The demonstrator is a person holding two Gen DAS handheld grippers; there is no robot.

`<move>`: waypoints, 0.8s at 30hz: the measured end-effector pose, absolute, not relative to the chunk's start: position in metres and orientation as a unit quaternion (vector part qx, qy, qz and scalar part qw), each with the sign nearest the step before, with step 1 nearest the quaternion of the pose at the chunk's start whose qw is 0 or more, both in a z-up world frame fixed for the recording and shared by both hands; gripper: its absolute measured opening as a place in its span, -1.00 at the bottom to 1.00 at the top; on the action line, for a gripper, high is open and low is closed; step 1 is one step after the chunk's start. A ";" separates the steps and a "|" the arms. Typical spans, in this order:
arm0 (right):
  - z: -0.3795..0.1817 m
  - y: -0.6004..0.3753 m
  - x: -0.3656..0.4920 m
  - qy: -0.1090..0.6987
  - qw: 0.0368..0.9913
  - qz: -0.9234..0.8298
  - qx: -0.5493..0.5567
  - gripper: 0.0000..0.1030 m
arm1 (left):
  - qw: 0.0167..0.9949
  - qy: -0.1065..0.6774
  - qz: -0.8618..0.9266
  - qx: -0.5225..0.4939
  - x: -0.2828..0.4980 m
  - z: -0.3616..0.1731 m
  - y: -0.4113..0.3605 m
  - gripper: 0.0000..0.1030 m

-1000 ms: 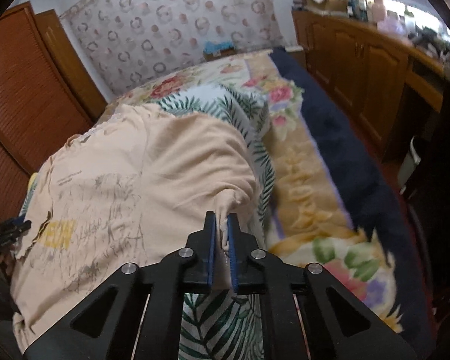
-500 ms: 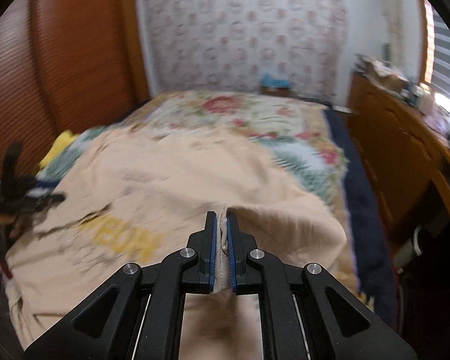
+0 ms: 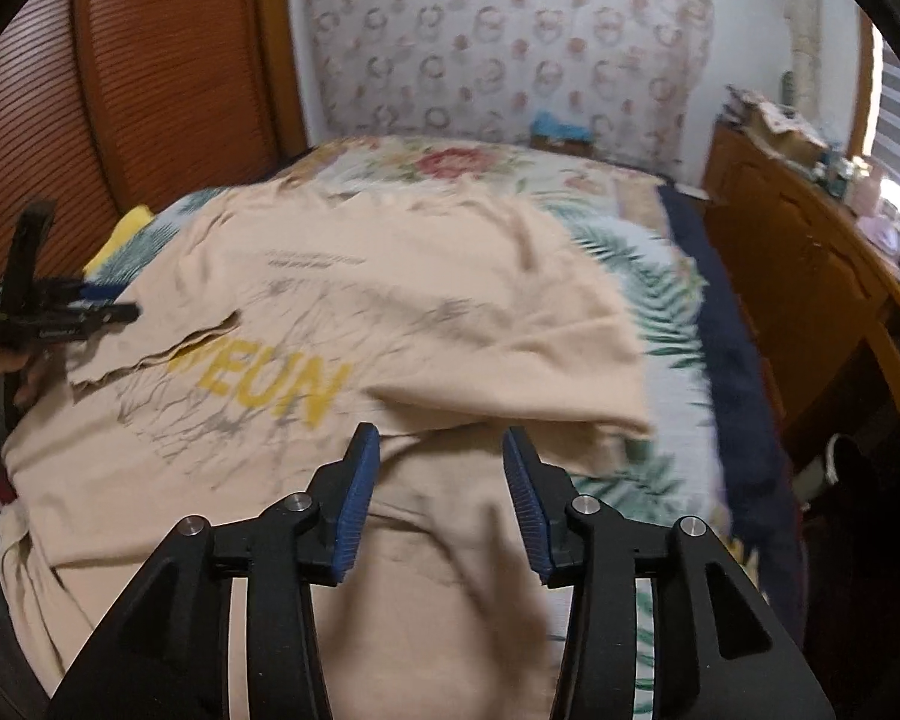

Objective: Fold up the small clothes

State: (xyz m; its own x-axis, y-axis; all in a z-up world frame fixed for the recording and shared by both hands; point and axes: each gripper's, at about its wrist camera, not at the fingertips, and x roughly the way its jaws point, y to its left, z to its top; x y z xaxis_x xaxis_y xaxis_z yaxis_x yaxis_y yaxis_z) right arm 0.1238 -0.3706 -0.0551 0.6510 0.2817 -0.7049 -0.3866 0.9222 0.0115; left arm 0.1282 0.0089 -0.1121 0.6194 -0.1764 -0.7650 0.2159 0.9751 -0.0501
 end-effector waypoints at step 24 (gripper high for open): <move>-0.051 -0.373 0.188 0.370 0.907 0.190 -0.065 -0.97 | 0.900 0.422 -0.109 0.023 0.128 -0.112 0.009 0.05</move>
